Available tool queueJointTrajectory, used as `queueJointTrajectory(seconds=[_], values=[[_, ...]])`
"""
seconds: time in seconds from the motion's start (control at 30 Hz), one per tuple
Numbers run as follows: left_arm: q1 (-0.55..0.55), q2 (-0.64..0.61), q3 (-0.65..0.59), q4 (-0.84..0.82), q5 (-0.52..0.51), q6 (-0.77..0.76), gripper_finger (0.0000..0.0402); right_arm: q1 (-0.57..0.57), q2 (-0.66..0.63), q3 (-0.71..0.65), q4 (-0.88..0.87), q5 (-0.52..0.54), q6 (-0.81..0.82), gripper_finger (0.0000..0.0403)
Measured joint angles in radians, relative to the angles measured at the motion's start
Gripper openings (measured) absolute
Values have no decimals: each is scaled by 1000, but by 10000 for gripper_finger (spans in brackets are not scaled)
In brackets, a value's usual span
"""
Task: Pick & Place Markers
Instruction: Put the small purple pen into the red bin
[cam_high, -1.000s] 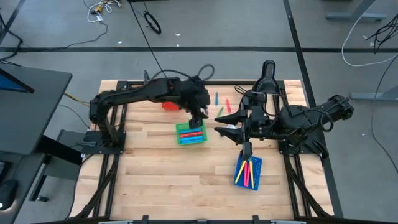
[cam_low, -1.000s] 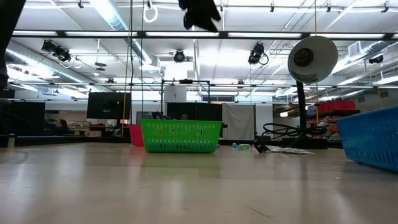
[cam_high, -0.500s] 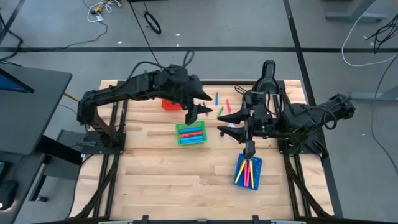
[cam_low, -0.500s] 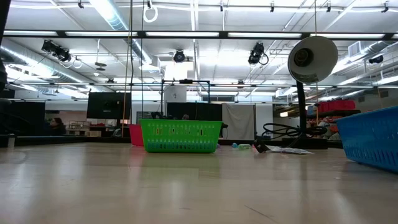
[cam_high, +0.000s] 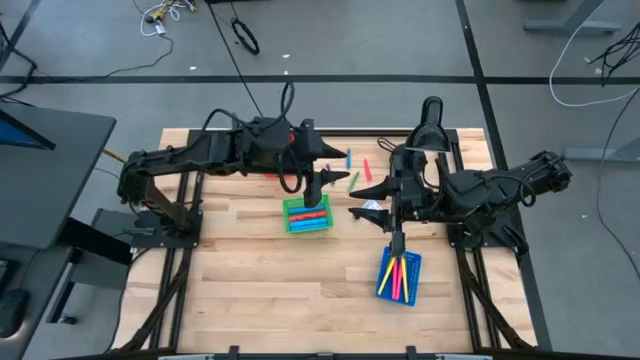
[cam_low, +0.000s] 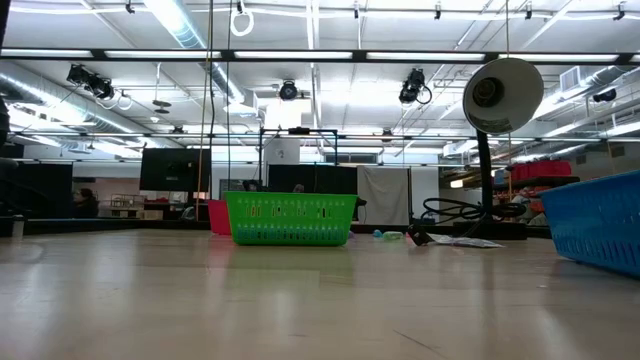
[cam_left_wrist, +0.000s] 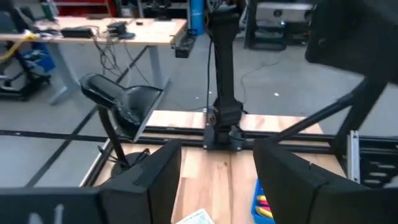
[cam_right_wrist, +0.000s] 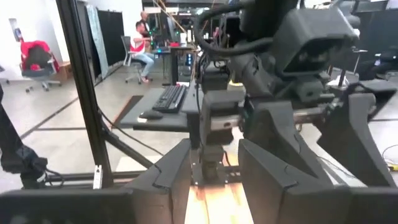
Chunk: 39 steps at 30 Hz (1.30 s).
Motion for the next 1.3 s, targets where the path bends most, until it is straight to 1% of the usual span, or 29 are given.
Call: queueJointTrajectory(seconds=[0.17, 0.37, 0.47, 0.53, 0.63, 0.8, 0.93, 1.03, 1.1, 1.17, 1.23, 1.3], values=[[-43, 0, 0, 30, -5, 15, 190, 0, 0, 0, -7, 0, 0, 137], [-52, -21, 0, 17, -5, 28, 179, 0, 0, 0, -7, -1, 26, 144], [-40, -47, 2, -34, 2, 57, 179, 0, 0, 0, -9, 0, 30, 144], [-28, -72, 1, -145, 16, 59, 179, 0, 0, 0, -15, -1, 24, 144], [-7, -101, 0, -258, 49, 62, 179, 0, 0, -1, -19, -1, 25, 144], [12, -141, 0, -327, 110, 106, 179, 0, 0, -1, -15, 0, 12, 144], [40, -152, -8, -466, 118, 107, 179, 0, 0, -1, -5, 2, -31, 145], [59, -202, -98, -437, 120, 106, 179, -1, 0, -1, 4, 3, -36, 145], [69, -254, -197, -395, 146, 84, 179, -6, 0, -1, 5, 3, -36, 145], [80, -320, -326, -348, 166, 47, 179, -11, 0, -1, 2, 3, -36, 145], [84, -396, -449, -215, 164, 15, 179, -19, 0, -1, 5, 3, -35, 145], [84, -476, -560, -67, 135, -12, 179, -27, 0, -1, 14, 3, -35, 145]])
